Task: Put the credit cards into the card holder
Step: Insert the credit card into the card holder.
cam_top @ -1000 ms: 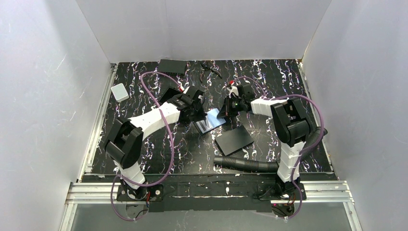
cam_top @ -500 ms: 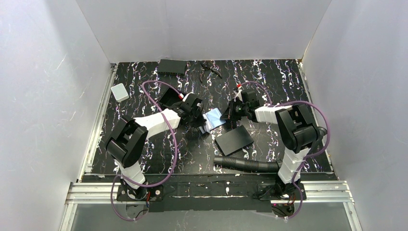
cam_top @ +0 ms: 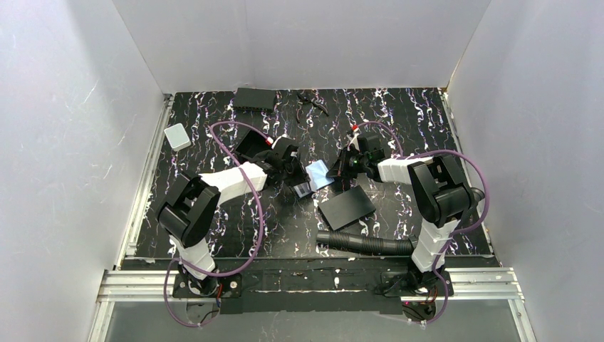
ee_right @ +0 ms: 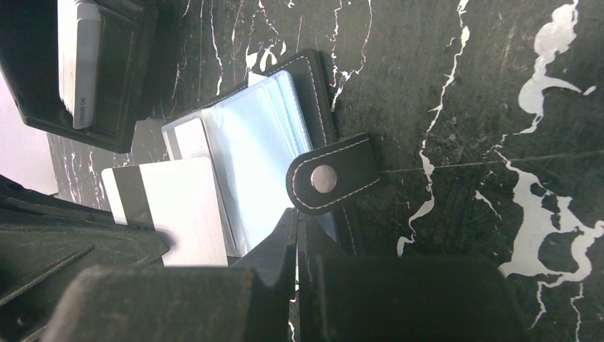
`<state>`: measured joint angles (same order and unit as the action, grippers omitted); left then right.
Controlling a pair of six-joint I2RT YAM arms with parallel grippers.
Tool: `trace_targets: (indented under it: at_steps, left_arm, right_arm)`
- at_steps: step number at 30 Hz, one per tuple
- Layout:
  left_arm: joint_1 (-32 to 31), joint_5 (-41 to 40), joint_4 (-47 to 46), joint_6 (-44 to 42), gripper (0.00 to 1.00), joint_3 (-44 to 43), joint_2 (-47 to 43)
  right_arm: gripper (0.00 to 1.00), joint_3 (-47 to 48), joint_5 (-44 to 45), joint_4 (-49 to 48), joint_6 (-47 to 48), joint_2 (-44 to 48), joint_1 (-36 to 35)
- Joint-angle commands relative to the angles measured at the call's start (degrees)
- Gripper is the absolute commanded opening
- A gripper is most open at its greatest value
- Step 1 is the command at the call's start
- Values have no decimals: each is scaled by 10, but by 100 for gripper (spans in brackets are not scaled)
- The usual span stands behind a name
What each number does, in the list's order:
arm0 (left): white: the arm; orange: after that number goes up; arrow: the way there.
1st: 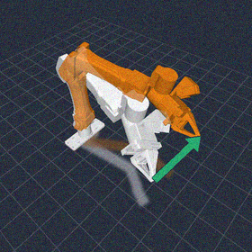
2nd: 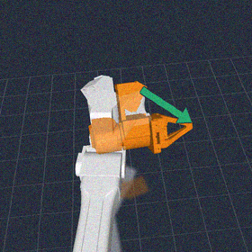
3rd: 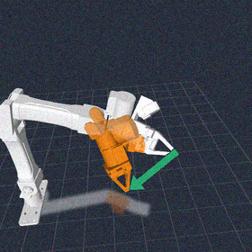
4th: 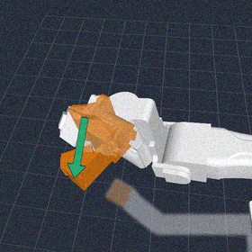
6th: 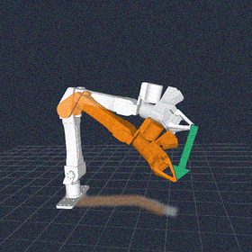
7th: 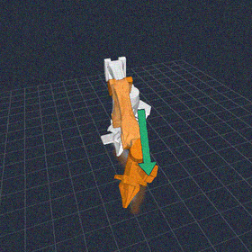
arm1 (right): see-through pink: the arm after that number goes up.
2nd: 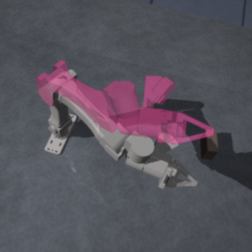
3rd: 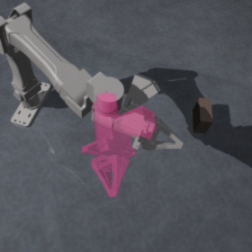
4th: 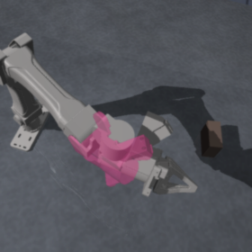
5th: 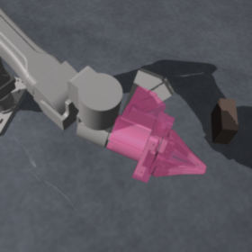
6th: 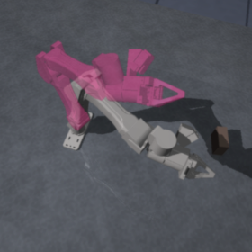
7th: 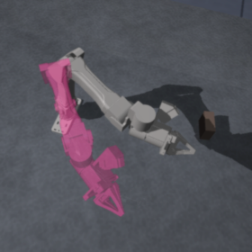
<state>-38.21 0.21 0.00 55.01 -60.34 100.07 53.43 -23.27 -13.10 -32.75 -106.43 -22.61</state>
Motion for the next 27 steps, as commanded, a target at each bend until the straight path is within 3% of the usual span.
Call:
trace_targets:
  at_steps: [1,27]
  left_arm:
    - [10,-4,16,30,0,18,-8]
    - [39,61,-104,72,0,74,10]
  right_arm:
    - [3,1,42,37,29,-8,4]
    - [3,13,27,44,41,-14,4]
